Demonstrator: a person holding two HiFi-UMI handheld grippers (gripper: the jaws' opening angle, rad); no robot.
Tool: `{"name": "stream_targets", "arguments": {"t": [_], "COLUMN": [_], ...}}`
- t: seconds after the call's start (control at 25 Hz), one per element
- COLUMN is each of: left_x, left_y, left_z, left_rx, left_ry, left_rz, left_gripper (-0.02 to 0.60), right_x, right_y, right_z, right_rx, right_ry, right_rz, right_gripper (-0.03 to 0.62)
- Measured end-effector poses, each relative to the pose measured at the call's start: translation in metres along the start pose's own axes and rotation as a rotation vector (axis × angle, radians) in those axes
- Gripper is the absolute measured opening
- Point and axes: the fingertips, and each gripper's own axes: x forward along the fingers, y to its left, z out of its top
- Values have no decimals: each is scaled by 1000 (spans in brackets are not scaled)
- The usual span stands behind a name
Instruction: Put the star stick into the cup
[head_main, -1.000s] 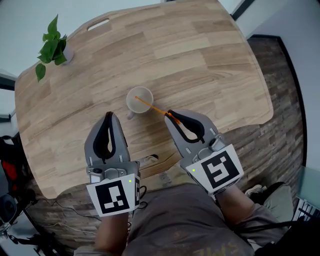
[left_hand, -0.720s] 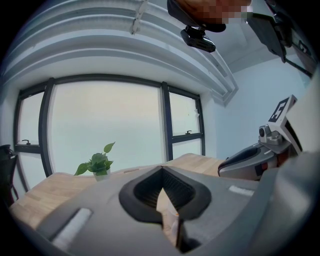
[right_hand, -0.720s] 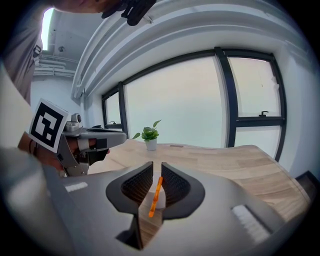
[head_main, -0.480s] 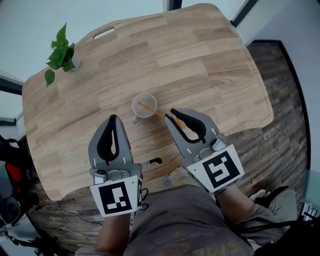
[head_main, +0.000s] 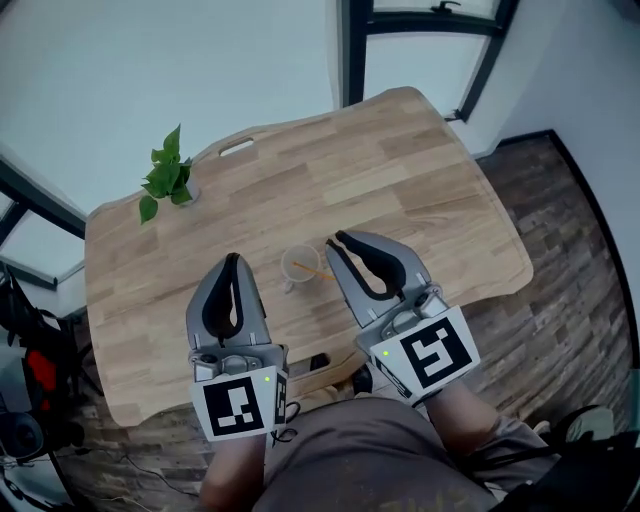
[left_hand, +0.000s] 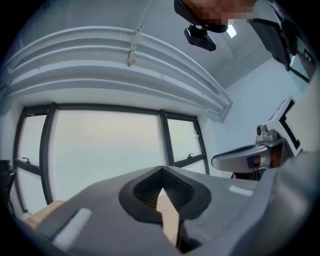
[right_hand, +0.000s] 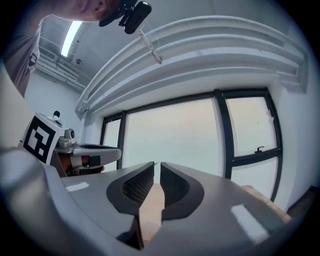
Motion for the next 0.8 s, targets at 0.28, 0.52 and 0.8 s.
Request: {"name": "stream_targets", "arguments": {"t": [0.28,0.52,0.8], "left_x": [-2,-2,-5], "left_y": [6,3,-3], "left_z": [35,41,44], "left_rx": [11,9,-5], "left_ry": [-80,-103,-113], "left_rz": [11,5,-6], "left_gripper": [0,0,0], "right_x": [2,3,-1], "right_y": [-3,-5,-3], "right_z": [42,50,54], "right_rx": [-48,-71,-82], "right_ry": [-94,-113,-120], "right_rz": [-35,-49,-52], "right_gripper": [27,26,25]}}
